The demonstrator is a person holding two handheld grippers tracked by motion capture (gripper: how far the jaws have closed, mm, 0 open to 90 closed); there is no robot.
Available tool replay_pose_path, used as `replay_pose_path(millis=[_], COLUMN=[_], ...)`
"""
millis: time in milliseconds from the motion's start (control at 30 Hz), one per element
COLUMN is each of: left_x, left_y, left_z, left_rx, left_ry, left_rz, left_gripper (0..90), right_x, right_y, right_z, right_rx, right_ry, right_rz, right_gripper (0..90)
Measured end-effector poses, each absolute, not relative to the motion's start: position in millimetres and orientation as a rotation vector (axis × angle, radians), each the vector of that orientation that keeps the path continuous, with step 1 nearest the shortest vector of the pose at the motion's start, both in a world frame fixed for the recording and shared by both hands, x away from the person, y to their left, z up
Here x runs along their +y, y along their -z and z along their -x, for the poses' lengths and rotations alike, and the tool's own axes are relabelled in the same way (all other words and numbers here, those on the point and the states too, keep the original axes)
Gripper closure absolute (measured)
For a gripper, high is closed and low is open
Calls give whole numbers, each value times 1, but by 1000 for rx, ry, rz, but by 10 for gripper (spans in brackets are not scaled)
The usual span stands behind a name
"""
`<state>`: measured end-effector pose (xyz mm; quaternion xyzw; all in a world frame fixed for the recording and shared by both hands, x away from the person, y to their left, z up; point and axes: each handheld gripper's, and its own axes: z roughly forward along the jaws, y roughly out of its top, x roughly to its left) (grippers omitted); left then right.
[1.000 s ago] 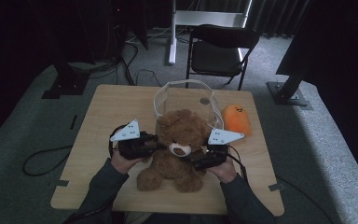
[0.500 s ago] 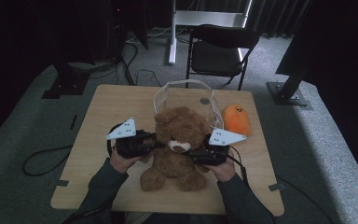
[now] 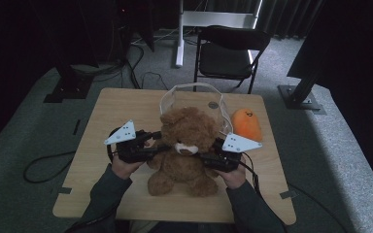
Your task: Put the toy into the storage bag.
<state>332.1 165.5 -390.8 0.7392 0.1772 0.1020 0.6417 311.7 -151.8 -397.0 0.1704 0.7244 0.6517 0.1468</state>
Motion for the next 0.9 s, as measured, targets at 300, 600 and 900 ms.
replay_pose_path(millis=[300,600,900], left_x=[185,184,160], left_y=[388,384,382], left_z=[-333,-331,-335], left_rx=[458,430,331], left_ry=[-267,-262,-160], left_rz=[-1620,-1638,-1703], left_gripper=[495,477,490], right_x=[-160,-163,-149], right_y=[390,383,386], right_z=[-310,-310,-314], right_rx=[2036,2034,2081], right_ry=[-1920,-1939,-1944], right_rz=[-496,-473,-440], right_gripper=[567,568,505])
